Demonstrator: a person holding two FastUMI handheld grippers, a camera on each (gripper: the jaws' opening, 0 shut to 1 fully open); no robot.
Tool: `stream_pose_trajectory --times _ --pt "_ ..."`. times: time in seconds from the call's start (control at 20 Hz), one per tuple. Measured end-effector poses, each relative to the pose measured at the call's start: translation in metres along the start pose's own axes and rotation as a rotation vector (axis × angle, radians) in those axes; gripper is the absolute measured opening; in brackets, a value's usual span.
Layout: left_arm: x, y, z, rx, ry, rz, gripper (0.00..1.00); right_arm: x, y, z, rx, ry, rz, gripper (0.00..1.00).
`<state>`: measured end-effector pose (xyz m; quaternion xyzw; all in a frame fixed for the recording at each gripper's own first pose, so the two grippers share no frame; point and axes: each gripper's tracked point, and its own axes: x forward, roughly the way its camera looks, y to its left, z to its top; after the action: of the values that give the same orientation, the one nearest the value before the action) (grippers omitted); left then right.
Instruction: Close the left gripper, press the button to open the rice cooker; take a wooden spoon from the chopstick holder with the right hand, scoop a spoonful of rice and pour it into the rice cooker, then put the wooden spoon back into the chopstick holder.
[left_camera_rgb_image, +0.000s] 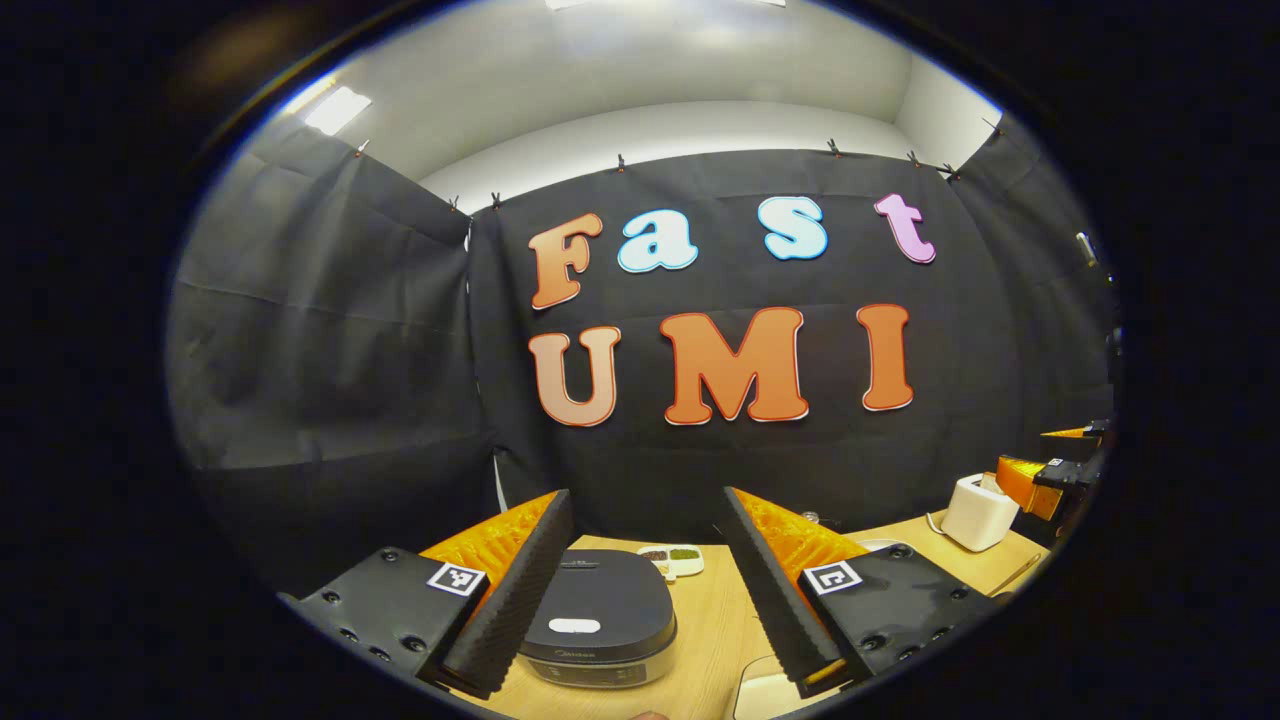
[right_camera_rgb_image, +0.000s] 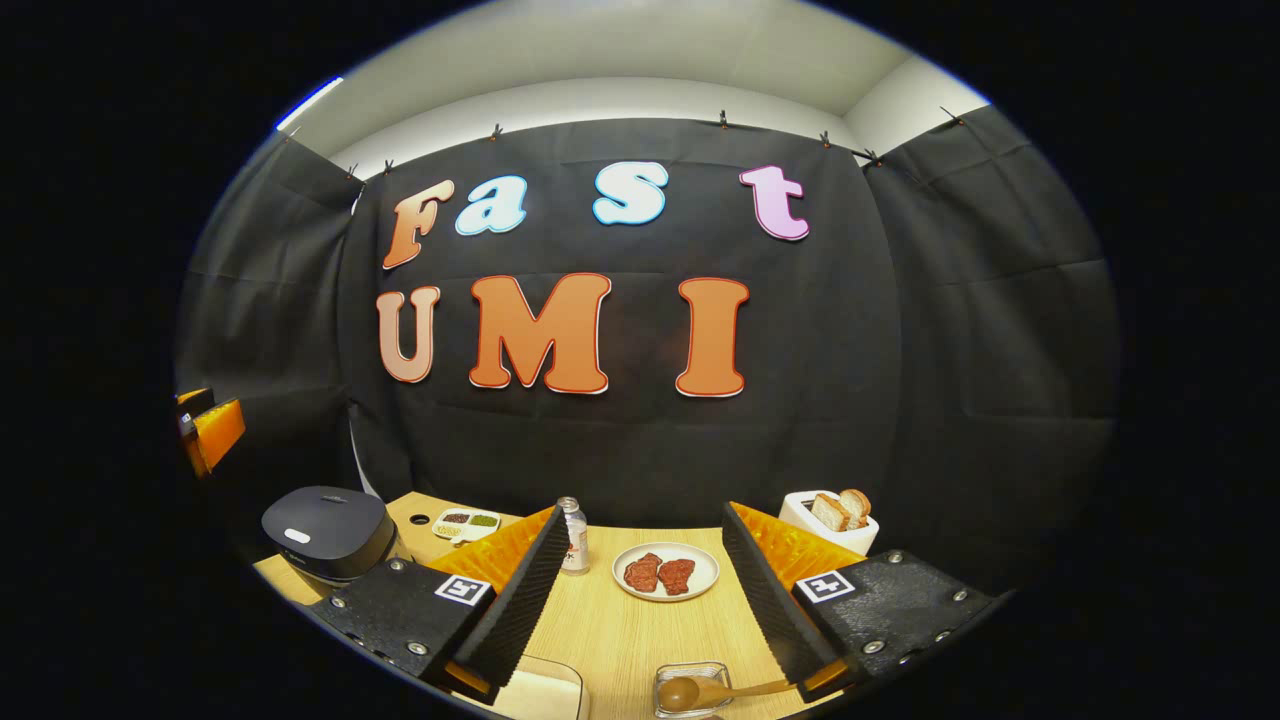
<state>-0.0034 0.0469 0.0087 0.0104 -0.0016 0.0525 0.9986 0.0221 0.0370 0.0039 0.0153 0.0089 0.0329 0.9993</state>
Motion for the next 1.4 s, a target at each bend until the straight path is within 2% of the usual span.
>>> stream_pose_trajectory --times 0.15,0.5,0.7,0.95,1.0,1.05,1.25,1.4 --pt "0.003 0.005 0.007 -0.002 -0.014 0.014 0.96 0.002 0.001 0.003 0.018 -0.008 0.001 0.95" --pt "0.019 0.019 0.007 -0.008 -0.005 0.033 0.96 -0.001 -0.029 -0.005 -0.035 -0.007 -0.064 0.95" --pt "0.029 0.016 -0.001 -0.005 0.028 0.008 0.99 -0.008 -0.049 -0.014 -0.048 0.013 -0.108 0.95" --pt "0.048 0.026 -0.017 0.009 0.100 0.032 0.26 -0.012 -0.066 -0.033 -0.030 0.064 -0.138 0.95" --pt "0.055 0.031 -0.022 0.005 0.121 0.037 0.06 -0.013 -0.066 -0.040 -0.026 0.086 -0.135 0.95" --pt "0.063 0.033 -0.037 -0.002 0.181 0.038 0.06 -0.014 -0.069 -0.045 -0.025 0.104 -0.139 0.95" --pt "0.081 0.038 -0.095 -0.138 0.472 -0.013 0.06 -0.023 -0.080 -0.067 -0.024 0.161 -0.156 0.96" --pt "0.084 0.046 -0.122 -0.163 0.634 -0.029 0.06 -0.031 -0.091 -0.081 -0.021 0.197 -0.183 0.95"
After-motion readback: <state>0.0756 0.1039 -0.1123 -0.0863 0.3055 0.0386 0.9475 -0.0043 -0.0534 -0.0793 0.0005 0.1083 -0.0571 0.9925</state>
